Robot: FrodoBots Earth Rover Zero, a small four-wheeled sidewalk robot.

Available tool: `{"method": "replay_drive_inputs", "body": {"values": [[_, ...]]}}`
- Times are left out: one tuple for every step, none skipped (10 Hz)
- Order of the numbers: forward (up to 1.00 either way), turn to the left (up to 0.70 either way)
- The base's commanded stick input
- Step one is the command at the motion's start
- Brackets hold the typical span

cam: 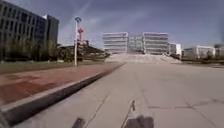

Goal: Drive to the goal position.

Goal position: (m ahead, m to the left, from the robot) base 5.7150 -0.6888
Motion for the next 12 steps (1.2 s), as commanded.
{"method": "replay_drive_inputs", "body": {"values": [[0.70, 0.00], [0.70, 0.00], [0.70, 0.00], [0.70, 0.00], [0.70, 0.00], [0.70, 0.00], [0.70, 0.00], [0.70, 0.00], [0.70, 0.00], [0.70, 0.00], [0.70, 0.00], [0.70, 0.00]]}}
